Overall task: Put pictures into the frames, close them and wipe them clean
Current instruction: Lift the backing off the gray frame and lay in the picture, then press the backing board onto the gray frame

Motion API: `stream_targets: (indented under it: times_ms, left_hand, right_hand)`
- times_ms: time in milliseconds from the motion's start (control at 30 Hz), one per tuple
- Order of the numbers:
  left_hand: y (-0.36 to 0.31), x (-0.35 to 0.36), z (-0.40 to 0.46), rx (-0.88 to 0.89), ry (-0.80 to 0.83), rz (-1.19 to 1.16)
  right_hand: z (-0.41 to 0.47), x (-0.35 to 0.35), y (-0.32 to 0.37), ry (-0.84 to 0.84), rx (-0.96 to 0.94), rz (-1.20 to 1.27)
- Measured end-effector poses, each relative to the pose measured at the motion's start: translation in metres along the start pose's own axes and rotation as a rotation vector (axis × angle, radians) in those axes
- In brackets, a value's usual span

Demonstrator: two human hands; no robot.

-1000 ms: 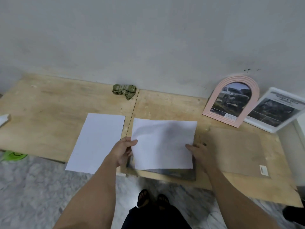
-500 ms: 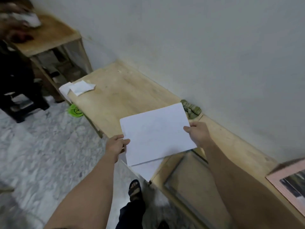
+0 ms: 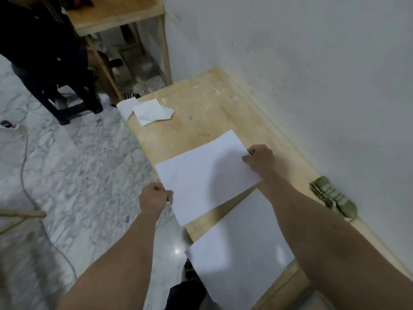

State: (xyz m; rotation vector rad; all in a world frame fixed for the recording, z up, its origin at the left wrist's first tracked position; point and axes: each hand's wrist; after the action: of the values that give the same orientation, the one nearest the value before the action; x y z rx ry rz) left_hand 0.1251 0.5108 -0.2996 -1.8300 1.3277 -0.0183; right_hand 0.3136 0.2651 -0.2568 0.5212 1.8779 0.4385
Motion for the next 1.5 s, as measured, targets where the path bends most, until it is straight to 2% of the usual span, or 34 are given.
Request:
stream_targets:
  times_ms: [67, 200, 267, 333, 400, 467, 567, 633, 733, 833, 900, 1067, 1133, 1233, 1300, 1400, 1500]
  left_hand:
    - [-0.003, 0.003, 0.007, 0.02, -0.031, 0.036]
    - [-0.005, 0.007, 0.002, 0.045, -0.122, 0.251]
    - [0.003, 0.008, -0.006, 0.016, -0.142, 0.257]
    - [0.018, 0.007, -0.016, -0.027, -0.13, 0.154]
    - [0.035, 0.007, -0.03, -0.112, -0.047, -0.02]
    - [0.049, 0.007, -0.053, -0.214, 0.14, -0.102]
    - [0.073, 0.011, -0.09, -0.278, 0.433, 0.019]
    - [0.089, 0.017, -0.107, -0.251, 0.539, 0.09]
    - [0.107, 0.032, -0.123, -0.189, 0.417, 0.084]
    - [0.117, 0.04, -0.136, -0.119, 0.187, -0.015]
    - [0.122, 0.039, -0.14, -0.072, 0.104, -0.025]
    - [0.119, 0.031, -0.158, 0.138, -0.079, 0.243]
    - [0.114, 0.03, -0.165, 0.231, -0.125, 0.255]
    - [0.108, 0.024, -0.174, 0.185, 0.006, 0.031]
    - [0.104, 0.012, -0.177, 0.055, 0.208, -0.185]
    - [0.097, -0.011, -0.181, -0.073, 0.507, -0.343]
    - [0.093, -0.023, -0.185, -0.098, 0.55, -0.359]
  right_hand:
    - [0.016, 0.007, 0.006, 0.012, -0.02, -0.069]
    - [0.031, 0.018, 0.004, 0.03, -0.034, -0.112]
    - [0.03, 0.02, -0.002, 0.046, -0.014, -0.105]
    - [0.023, 0.018, -0.011, 0.068, 0.003, -0.133]
    - [0.011, 0.012, -0.025, 0.086, -0.006, -0.164]
    - [-0.005, 0.008, -0.041, 0.088, -0.012, -0.187]
    - [-0.031, -0.001, -0.069, 0.066, -0.007, -0.255]
    - [-0.047, -0.006, -0.084, 0.112, 0.002, -0.284]
    - [-0.071, -0.008, -0.106, 0.265, 0.05, -0.241]
    - [-0.103, -0.009, -0.127, 0.298, 0.049, -0.167]
    - [-0.117, -0.012, -0.135, 0.297, 0.048, -0.158]
    - [-0.137, -0.027, -0.153, 0.28, 0.052, -0.187]
    - [-0.144, -0.033, -0.16, 0.269, 0.063, -0.156]
    - [-0.157, -0.042, -0.17, 0.24, 0.093, -0.047]
    - [-0.164, -0.05, -0.169, 0.262, 0.13, 0.099]
    - [-0.177, -0.059, -0.165, 0.405, 0.215, 0.334]
    - [-0.19, -0.063, -0.166, 0.476, 0.249, 0.584]
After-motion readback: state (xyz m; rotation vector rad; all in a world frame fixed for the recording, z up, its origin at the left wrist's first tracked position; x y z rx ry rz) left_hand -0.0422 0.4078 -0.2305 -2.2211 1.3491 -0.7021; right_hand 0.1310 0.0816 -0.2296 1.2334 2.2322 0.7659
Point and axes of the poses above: each hand's wrist, its own z-axis towards the middle knuckle, its own x-axis out of the palm, y = z × x, and after that the axes turned 2 degrees about z, right-handed
